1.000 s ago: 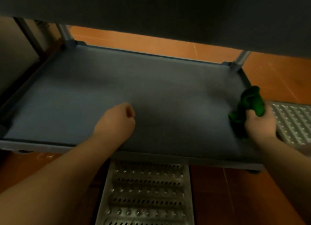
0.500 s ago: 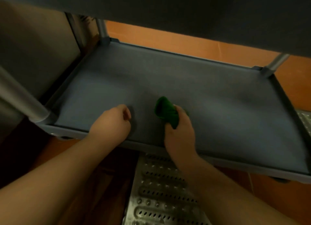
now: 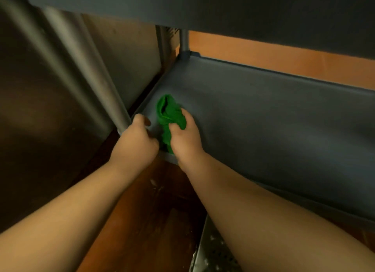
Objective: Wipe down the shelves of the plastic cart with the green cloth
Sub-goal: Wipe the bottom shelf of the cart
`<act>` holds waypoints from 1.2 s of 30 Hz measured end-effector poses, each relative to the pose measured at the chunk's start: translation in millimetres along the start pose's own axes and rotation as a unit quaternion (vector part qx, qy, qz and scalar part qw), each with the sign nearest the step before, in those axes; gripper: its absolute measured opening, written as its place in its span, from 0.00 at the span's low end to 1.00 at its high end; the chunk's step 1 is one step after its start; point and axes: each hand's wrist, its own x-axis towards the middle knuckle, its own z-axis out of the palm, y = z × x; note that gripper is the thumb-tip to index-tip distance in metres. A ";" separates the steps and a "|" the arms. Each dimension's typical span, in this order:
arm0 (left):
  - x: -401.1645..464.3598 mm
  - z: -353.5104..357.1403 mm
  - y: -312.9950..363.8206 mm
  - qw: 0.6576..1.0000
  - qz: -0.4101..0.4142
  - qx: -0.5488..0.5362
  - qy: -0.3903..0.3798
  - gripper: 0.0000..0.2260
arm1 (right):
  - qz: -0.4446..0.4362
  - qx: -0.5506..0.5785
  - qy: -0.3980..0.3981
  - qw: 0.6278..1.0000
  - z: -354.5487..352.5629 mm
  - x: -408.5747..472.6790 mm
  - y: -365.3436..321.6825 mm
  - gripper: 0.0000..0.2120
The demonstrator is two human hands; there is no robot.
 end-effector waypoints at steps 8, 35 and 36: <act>-24.8 48.6 85.8 0.993 0.097 0.019 -0.072 0.06 | 0.050 0.228 0.114 0.966 -150.0 -24.4 -2.1 0.18; -13.1 105.7 146.1 0.976 0.124 0.029 -0.179 0.06 | 0.003 -0.251 0.243 0.937 -252.9 -71.9 13.9 0.25; -7.5 96.1 132.8 0.980 0.111 0.024 -0.165 0.06 | -0.029 -0.254 0.218 0.942 -220.1 -62.9 19.8 0.26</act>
